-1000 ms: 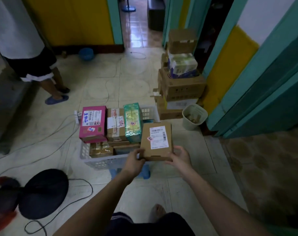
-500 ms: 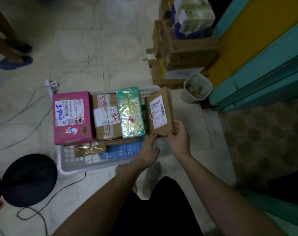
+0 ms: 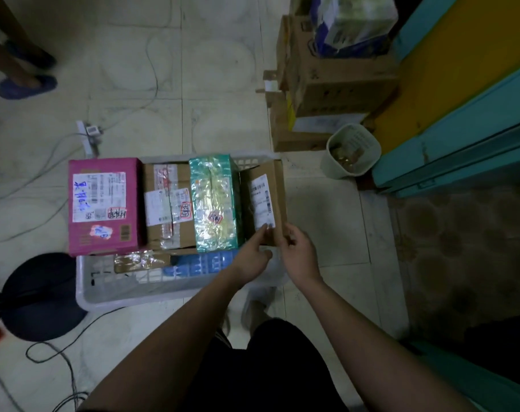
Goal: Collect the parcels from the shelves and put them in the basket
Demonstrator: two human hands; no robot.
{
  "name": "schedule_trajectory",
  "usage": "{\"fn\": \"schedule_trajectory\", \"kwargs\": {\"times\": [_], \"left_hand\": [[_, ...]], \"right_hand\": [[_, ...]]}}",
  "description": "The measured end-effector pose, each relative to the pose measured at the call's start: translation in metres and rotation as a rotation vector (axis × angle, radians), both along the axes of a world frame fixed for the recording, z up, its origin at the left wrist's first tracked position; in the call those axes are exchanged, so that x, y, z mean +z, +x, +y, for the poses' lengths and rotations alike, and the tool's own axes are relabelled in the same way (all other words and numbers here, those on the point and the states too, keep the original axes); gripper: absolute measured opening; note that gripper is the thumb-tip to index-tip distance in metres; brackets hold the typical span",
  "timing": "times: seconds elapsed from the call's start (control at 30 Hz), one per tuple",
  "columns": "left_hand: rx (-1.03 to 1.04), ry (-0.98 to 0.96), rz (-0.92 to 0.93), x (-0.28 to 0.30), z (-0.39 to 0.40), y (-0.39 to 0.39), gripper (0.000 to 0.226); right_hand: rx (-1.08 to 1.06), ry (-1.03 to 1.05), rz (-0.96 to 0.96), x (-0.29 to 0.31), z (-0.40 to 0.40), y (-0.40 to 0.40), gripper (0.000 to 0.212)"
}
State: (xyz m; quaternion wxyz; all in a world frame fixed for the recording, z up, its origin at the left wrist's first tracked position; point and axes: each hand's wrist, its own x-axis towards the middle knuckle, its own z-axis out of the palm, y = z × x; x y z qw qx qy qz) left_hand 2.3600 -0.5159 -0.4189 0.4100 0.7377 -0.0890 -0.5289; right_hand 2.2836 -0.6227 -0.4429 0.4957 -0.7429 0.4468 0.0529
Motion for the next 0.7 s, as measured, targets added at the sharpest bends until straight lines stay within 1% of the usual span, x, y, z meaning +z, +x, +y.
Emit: {"fn": "schedule_trajectory", "kwargs": {"times": [0.1, 0.17, 0.27, 0.37, 0.47, 0.53, 0.63, 0.7], "left_hand": [[0.025, 0.005, -0.001, 0.013, -0.001, 0.004, 0.065], [0.037, -0.008, -0.016, 0.027, -0.002, 0.011, 0.067], [-0.044, 0.018, -0.087, 0.056, -0.009, 0.028, 0.063], [-0.273, 0.074, -0.317, 0.094, -0.026, 0.043, 0.055], [-0.519, 0.102, -0.527, 0.131, -0.045, 0.054, 0.052], [-0.663, 0.126, -0.649, 0.155, -0.058, 0.055, 0.058], [-0.854, 0.125, -0.814, 0.191, -0.073, 0.039, 0.062], [-0.967, 0.052, -0.919, 0.209, -0.081, 0.019, 0.060]], "right_hand": [[0.027, -0.042, 0.048, 0.014, -0.012, 0.004, 0.033], [0.040, -0.092, 0.058, 0.026, -0.020, 0.008, 0.036], [0.105, -0.131, 0.061, 0.055, -0.032, 0.020, 0.036], [0.184, -0.120, 0.102, 0.095, -0.044, 0.029, 0.036], [0.211, -0.132, 0.155, 0.136, -0.052, 0.023, 0.045], [0.152, -0.146, 0.155, 0.163, -0.055, 0.010, 0.048], [-0.009, -0.178, 0.132, 0.197, -0.051, -0.021, 0.033], [-0.127, -0.215, 0.136, 0.212, -0.044, -0.050, 0.040]]}}
